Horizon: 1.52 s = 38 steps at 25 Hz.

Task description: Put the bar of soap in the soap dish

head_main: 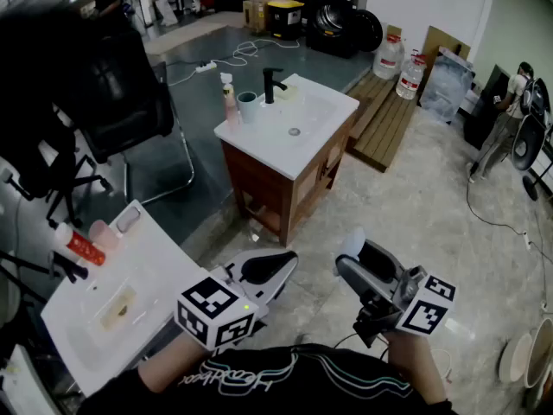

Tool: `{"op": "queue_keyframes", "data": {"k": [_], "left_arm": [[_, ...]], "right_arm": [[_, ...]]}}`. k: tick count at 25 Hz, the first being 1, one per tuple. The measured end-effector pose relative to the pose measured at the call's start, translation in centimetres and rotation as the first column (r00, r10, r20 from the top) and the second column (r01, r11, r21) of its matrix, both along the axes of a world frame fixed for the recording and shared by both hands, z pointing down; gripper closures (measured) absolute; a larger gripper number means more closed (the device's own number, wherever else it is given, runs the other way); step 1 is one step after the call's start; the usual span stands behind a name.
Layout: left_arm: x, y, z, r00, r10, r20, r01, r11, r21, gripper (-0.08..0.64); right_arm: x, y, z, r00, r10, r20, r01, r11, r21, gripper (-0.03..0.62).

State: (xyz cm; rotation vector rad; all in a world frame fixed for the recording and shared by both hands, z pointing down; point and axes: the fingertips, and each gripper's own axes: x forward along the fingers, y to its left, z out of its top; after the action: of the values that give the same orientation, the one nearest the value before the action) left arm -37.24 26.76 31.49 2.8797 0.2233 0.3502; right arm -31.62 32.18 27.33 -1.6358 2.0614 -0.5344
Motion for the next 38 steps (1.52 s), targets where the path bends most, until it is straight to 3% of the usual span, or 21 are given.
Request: {"op": "queue_keyframes", "data": {"k": [8, 22, 28, 38], "left_arm": [[2.6, 1.5, -1.1, 1.000, -0.012, -0.012, 0.012, 1.000, 0.005, 0.537], [11.0, 7.4, -2.7, 0.998, -0.036, -0.043, 0.037, 0.999, 0.024, 0.537], [13.5, 10.6, -2.6, 0.999, 0.002, -0.044, 0.000, 0.999, 0.046, 0.537], [16.0, 8.5, -2.2, 0.998, 0.007, -0.056, -0.005, 1.000, 0.031, 0.537]], "right_arm": [[3.1, 1.5, -0.8, 1.000, 0.000, -0.027, 0.000, 1.000, 0.002, 0.319], [11.0, 7.1, -2.4, 0.998, -0.024, -0.061, 0.025, 1.000, 0.011, 0.319], [13.7, 9.8, -2.5, 0.999, 0.010, -0.052, -0.008, 0.999, 0.041, 0.319], [16.4, 8.5, -1.1, 0.999, 0.013, -0.047, -0.011, 1.000, 0.029, 0.319]]}}
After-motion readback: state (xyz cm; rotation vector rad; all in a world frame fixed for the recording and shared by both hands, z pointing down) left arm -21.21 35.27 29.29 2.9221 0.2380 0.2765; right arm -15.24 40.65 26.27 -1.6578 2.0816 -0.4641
